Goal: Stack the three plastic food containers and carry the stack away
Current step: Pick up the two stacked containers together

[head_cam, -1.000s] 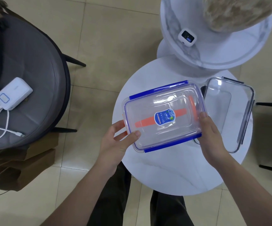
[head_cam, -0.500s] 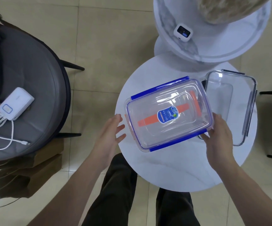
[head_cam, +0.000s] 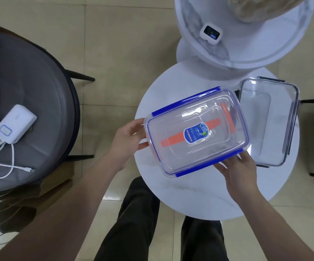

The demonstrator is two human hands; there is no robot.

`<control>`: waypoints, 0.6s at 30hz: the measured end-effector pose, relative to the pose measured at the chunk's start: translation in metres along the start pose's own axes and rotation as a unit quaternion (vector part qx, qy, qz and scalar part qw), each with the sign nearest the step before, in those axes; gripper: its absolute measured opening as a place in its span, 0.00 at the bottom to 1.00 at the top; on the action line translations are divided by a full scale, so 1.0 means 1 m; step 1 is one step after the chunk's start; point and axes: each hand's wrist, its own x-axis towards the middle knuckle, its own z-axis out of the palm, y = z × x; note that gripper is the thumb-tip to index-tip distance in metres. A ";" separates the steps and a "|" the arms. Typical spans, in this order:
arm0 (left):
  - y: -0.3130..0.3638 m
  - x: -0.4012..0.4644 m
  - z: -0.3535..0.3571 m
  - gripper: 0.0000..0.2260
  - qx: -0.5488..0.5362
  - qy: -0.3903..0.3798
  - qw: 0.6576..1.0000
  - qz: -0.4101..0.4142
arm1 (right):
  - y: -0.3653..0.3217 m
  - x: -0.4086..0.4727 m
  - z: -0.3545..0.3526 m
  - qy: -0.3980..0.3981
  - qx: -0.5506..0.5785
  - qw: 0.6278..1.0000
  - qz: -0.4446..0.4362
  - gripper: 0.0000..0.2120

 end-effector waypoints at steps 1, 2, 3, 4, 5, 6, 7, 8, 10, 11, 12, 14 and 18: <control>0.001 0.000 0.001 0.15 0.007 -0.001 1.000 0.003 | -0.002 0.002 0.001 0.001 -0.004 1.000 0.000 0.18; 0.002 0.000 0.002 0.16 0.016 -0.001 1.000 0.007 | -0.003 0.004 0.001 0.003 -0.010 1.000 -0.001 0.19; 0.003 -0.001 0.003 0.17 0.025 -0.001 1.000 0.011 | -0.005 0.005 0.002 0.005 -0.016 1.000 -0.001 0.20; 0.003 -0.001 0.003 0.18 0.031 -0.001 0.999 0.016 | -0.005 0.006 0.003 0.005 -0.019 1.000 -0.001 0.21; 0.004 -0.002 0.004 0.18 0.032 0.001 0.999 0.020 | -0.006 0.007 0.003 0.005 -0.020 1.000 0.001 0.21; 0.004 -0.003 0.005 0.18 0.031 0.002 0.999 0.024 | -0.006 0.008 0.003 0.005 -0.022 1.000 0.004 0.21; 0.004 -0.003 0.005 0.18 0.030 0.003 0.999 0.027 | -0.006 0.009 0.003 0.005 -0.023 1.000 0.006 0.21; 0.004 -0.004 0.006 0.18 0.029 0.006 0.999 0.028 | -0.006 0.009 0.003 0.005 -0.023 1.000 0.007 0.21; 0.005 -0.006 0.006 0.16 0.023 0.009 0.999 0.029 | -0.007 0.009 0.003 0.002 -0.022 1.000 0.005 0.21; 0.005 -0.008 0.006 0.16 0.020 0.009 0.999 0.031 | -0.008 0.008 0.003 0.000 -0.020 1.000 0.003 0.21; 0.005 -0.009 0.006 0.16 0.016 0.009 0.999 0.033 | -0.008 0.007 0.003 -0.002 -0.018 1.000 0.002 0.20; 0.006 -0.013 0.004 0.16 0.007 0.009 0.999 0.037 | -0.010 0.005 0.004 -0.006 -0.013 1.000 0.001 0.20; 0.012 -0.023 -0.002 0.17 0.006 0.010 0.999 0.047 | -0.016 -0.004 0.006 -0.017 -0.011 1.000 0.001 0.20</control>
